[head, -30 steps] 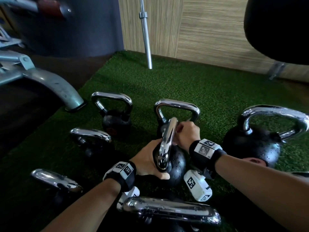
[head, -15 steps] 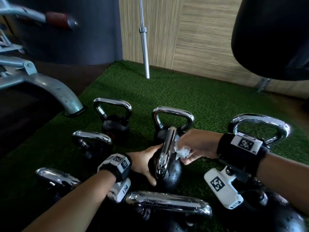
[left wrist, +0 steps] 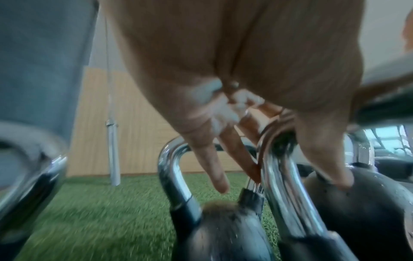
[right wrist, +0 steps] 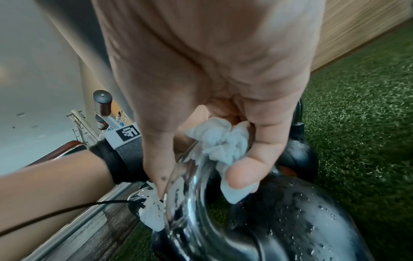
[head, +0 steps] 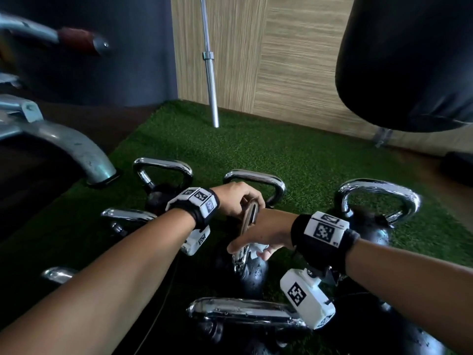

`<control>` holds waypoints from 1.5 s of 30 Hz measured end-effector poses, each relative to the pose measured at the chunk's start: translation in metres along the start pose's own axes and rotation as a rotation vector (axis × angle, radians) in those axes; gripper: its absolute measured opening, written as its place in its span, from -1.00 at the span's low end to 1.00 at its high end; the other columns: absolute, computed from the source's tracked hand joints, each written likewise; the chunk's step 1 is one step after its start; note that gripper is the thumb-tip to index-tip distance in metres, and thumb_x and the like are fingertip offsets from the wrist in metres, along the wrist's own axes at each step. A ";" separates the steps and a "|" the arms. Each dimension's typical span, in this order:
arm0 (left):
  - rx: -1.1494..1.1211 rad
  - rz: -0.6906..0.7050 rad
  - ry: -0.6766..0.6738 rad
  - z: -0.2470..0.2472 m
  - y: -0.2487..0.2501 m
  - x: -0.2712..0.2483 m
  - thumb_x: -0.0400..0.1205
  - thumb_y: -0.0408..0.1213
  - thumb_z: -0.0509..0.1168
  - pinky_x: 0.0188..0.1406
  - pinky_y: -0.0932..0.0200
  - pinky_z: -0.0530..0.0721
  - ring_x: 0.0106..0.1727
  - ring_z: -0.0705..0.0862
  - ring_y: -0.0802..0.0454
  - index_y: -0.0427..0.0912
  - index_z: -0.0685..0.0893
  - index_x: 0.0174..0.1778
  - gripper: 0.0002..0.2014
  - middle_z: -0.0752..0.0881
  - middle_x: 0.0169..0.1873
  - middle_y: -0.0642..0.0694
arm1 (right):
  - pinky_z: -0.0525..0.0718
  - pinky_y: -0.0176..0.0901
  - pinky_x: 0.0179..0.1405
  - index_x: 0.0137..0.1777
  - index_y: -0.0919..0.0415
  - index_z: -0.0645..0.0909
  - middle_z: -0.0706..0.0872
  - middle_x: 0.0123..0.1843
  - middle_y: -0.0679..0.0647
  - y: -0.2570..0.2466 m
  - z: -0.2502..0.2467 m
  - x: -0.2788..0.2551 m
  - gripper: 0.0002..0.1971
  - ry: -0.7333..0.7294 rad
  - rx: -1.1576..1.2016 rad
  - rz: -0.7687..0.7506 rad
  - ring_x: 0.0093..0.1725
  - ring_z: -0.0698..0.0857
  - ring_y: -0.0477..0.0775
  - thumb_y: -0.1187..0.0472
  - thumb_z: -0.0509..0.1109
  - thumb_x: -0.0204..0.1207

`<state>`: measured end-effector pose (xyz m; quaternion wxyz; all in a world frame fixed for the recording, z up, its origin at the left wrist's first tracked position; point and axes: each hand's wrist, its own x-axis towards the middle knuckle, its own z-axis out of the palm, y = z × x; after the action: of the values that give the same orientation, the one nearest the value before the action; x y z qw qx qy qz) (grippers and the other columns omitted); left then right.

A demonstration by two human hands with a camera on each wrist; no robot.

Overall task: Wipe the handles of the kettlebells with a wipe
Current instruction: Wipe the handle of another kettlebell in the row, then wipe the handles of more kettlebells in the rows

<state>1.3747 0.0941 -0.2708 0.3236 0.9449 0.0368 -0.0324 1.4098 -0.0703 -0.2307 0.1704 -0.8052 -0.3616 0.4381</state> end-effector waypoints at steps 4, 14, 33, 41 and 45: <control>-0.017 0.004 0.161 0.009 -0.006 -0.015 0.52 -0.35 0.43 0.10 0.18 0.75 -0.09 0.77 0.25 0.13 0.77 0.00 -0.74 0.82 -0.14 0.18 | 0.83 -0.16 -0.19 -0.26 0.25 0.70 0.65 -0.40 0.08 0.003 -0.002 -0.006 -0.68 0.057 -0.089 -0.041 -0.51 0.70 0.03 0.07 0.76 0.32; 0.088 -0.171 0.555 0.025 -0.030 -0.084 0.43 0.02 0.64 -0.01 0.40 0.62 -0.05 0.75 0.39 0.23 0.81 0.11 -0.66 0.83 -0.11 0.30 | 0.45 -0.29 -0.46 -0.31 0.17 0.67 0.73 -0.42 0.01 0.017 -0.035 -0.014 -0.71 0.253 -0.586 -0.081 -0.41 0.66 -0.06 0.08 0.74 0.31; -0.026 -0.452 0.205 0.013 -0.008 -0.151 0.69 -0.21 0.42 0.21 0.40 0.67 0.09 0.73 0.53 0.20 0.54 0.57 -0.48 0.73 0.29 0.30 | 0.70 0.01 -0.01 0.01 0.19 0.83 0.85 -0.15 0.10 -0.006 -0.051 -0.023 -0.68 0.303 -0.680 -0.440 -0.05 0.81 0.14 -0.05 0.59 0.43; -0.250 -0.490 -0.283 0.064 -0.001 -0.182 0.60 -0.52 0.43 0.31 0.19 0.72 0.24 0.76 0.33 0.38 0.67 0.32 -0.38 0.75 0.30 0.23 | 0.66 -0.12 -0.02 0.04 0.15 0.82 0.90 -0.18 -0.06 -0.003 -0.038 -0.034 -0.56 0.000 -0.480 -0.354 -0.18 0.86 -0.15 -0.25 0.56 0.47; -0.298 -0.313 -0.465 0.089 -0.003 -0.190 0.47 -0.20 0.64 0.42 0.31 0.56 0.42 0.61 0.37 0.26 0.40 0.61 -0.17 0.66 0.40 0.32 | 0.74 -0.12 0.00 0.07 0.46 0.77 0.89 -0.10 0.21 0.001 -0.024 -0.043 -0.43 -0.081 -0.212 -0.207 -0.14 0.88 0.14 -0.15 0.30 0.75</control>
<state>1.1819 0.0323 -0.3263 0.4492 0.8373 0.1113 -0.2910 1.4149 -0.1016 -0.1929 0.1141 -0.7587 -0.4935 0.4096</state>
